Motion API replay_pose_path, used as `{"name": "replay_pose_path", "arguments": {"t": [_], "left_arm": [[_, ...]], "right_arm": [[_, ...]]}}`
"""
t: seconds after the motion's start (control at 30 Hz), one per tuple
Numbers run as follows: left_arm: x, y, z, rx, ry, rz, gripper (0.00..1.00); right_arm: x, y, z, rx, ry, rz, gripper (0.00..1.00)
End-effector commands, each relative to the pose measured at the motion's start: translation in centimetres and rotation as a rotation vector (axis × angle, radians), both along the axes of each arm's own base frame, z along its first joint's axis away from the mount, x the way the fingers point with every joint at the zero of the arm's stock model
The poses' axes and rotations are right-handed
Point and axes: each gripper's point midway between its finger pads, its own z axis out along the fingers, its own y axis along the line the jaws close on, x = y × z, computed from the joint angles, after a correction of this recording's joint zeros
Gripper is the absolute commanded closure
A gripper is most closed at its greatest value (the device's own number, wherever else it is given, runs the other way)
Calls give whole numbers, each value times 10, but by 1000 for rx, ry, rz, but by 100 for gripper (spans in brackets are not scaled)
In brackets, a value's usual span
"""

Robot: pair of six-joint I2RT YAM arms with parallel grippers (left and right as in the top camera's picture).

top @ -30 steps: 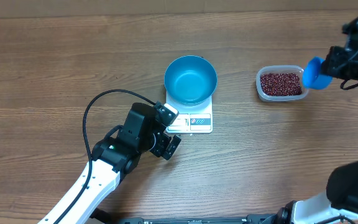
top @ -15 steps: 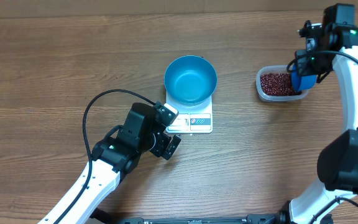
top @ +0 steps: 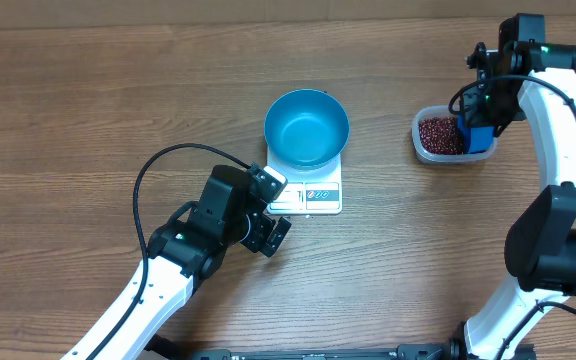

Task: Scoop item into bowl and weigh 150g on scale
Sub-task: 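Dip the scoop into the red beans with the right gripper, then carry the filled scoop to the teal bowl and pour beans in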

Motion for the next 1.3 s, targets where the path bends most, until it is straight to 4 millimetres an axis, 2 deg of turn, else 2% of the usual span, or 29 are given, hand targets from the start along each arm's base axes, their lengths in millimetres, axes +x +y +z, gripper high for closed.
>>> {"name": "replay_pose_path", "arguments": {"t": [0.0,0.13,0.4,0.57,0.7,0.87,1.07,1.27], "left_arm": [[2,2,-1,-5,8,25,0],[2,2,-1,-5,8,25,0],[2,2,-1,-5,8,25,0],[2,2,-1,-5,8,25,0],[2,2,-1,-5,8,25,0],[2,2,-1,-5,8,25,0],[2,2,-1,-5,8,25,0],[2,2,-1,-5,8,25,0]], "right_arm": [[-16,12,-32,67,92,9,96],[-19,24,-36,127,102,20,96],[-17,58,-28,330,81,51,96],[-19,64,-26,372,87,49,96],[-19,59,-22,437,78,16,96],[-19,43,-4,651,32,-71,96],[-20,32,6,743,16,-140,96],[-21,24,6,755,15,-178,96]]}}
